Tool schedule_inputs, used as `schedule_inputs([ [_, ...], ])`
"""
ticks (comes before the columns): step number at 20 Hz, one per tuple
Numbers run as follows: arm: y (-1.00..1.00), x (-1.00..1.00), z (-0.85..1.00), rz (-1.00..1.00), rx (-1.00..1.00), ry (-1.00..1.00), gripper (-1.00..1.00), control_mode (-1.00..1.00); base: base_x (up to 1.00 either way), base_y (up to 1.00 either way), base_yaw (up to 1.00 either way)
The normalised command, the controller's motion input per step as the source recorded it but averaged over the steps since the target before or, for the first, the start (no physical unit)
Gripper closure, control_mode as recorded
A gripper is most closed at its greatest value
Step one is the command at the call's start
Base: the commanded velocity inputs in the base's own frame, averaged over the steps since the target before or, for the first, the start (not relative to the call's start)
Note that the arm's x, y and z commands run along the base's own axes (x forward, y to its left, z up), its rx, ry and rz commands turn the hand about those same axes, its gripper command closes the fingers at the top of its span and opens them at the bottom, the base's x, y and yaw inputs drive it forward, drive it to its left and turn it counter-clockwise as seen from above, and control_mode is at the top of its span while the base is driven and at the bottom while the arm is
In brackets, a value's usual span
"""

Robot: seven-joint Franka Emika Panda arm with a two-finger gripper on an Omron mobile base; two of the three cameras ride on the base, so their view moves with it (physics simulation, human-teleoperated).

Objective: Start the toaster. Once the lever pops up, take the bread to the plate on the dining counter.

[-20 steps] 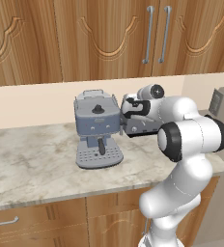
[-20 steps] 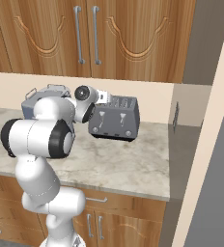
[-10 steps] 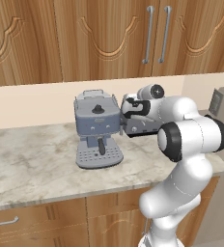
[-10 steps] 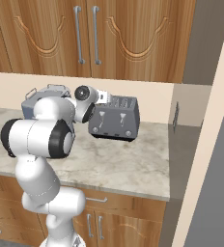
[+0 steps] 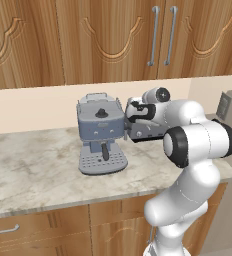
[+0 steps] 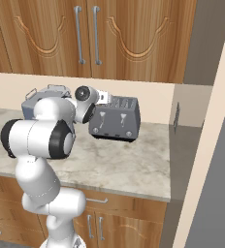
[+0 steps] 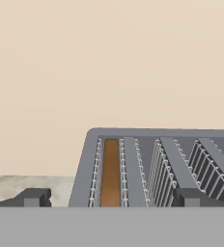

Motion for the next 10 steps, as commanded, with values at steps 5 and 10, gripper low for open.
schedule_inputs([
  [5,0.0,0.0,0.0,0.0,0.0,0.0,-1.0,-1.0,0.0,0.0,0.0],
  [10,0.0,0.0,0.0,0.0,0.0,0.0,-1.0,-1.0,0.0,0.0,0.0],
])
